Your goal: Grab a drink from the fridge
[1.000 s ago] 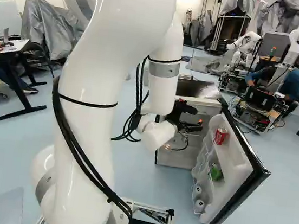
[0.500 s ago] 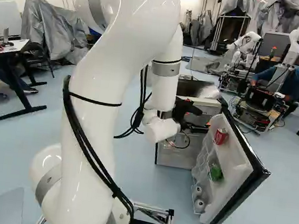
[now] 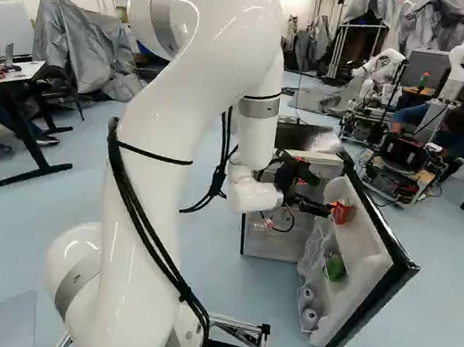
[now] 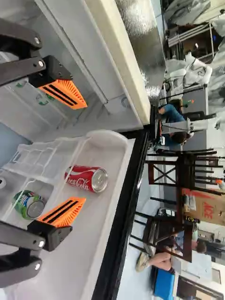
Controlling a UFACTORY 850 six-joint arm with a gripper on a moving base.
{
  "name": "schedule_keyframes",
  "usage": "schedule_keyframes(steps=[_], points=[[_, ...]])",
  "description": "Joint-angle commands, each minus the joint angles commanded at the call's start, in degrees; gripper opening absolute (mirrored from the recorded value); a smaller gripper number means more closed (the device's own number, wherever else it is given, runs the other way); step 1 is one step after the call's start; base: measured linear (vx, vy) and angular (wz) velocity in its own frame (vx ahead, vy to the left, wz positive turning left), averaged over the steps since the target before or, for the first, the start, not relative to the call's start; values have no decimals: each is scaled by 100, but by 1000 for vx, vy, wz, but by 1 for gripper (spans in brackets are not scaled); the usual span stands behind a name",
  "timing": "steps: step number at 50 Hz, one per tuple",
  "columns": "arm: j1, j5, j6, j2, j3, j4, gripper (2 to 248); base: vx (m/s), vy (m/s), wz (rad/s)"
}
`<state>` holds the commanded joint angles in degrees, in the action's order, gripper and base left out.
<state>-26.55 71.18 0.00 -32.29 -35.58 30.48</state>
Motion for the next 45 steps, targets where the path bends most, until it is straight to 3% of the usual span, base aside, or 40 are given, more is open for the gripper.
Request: schedule_keyframes(steps=[35,45], points=[[423,-1057,0,-279,-432,2095,247,0,0,0],[533,-1146,0,-318,-505,2300,247,0,0,0]])
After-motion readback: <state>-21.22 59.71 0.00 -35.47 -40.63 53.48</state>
